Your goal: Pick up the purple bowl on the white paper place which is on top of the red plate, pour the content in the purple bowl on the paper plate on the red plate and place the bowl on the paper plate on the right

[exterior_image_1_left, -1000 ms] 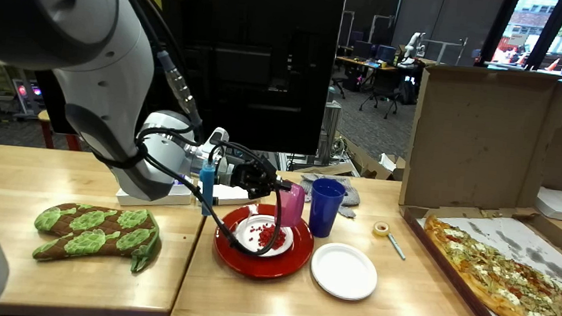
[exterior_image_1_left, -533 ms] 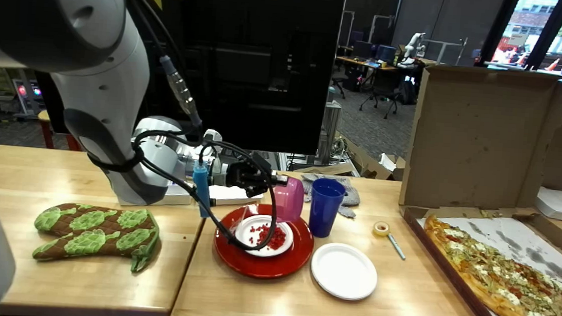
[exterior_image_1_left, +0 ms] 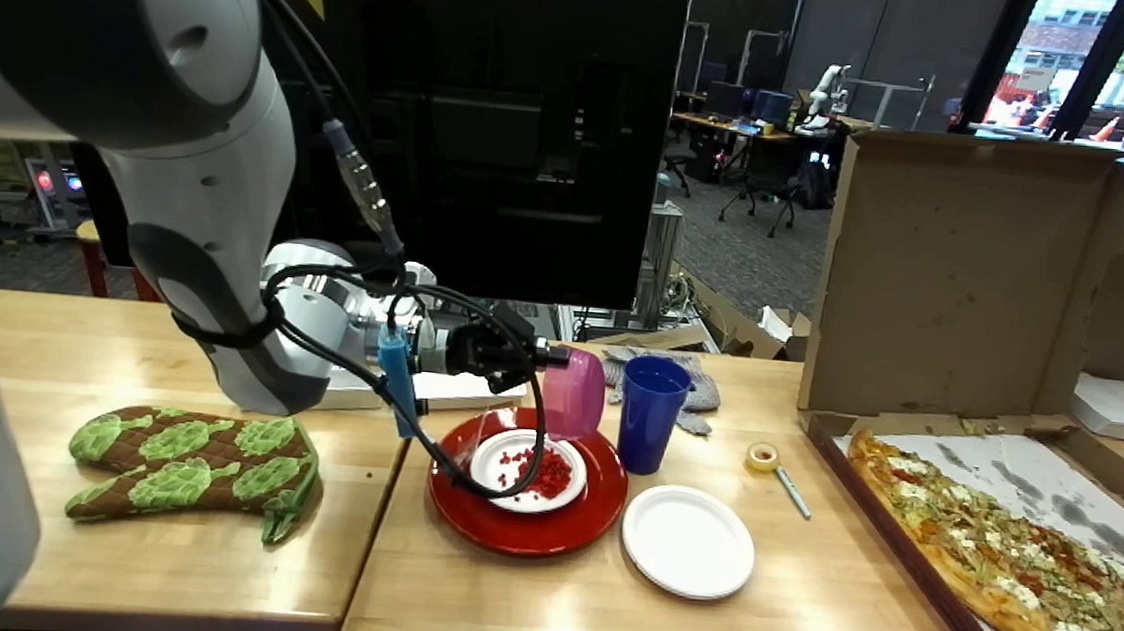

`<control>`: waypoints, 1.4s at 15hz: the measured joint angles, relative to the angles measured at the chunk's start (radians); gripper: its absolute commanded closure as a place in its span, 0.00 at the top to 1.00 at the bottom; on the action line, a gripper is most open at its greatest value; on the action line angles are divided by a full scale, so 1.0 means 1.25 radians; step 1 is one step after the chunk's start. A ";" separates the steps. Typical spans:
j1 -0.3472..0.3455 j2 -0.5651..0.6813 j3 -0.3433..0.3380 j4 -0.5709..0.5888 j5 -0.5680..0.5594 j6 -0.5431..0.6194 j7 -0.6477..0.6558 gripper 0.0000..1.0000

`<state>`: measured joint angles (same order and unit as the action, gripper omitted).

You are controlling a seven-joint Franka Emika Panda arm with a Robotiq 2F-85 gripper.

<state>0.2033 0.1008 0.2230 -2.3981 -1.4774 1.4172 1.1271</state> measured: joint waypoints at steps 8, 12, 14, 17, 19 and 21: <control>-0.011 -0.055 -0.009 0.004 0.001 0.071 -0.005 0.02; -0.020 -0.108 -0.029 -0.007 0.014 0.199 -0.034 0.02; -0.027 -0.137 -0.044 -0.015 0.028 0.266 -0.055 0.02; -0.041 -0.178 -0.075 -0.026 0.060 0.377 -0.102 0.02; -0.053 -0.202 -0.096 -0.033 0.086 0.437 -0.141 0.02; -0.064 -0.225 -0.118 -0.039 0.115 0.494 -0.184 0.02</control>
<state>0.1232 -0.1808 0.0751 -2.4474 -1.3342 2.0353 0.8967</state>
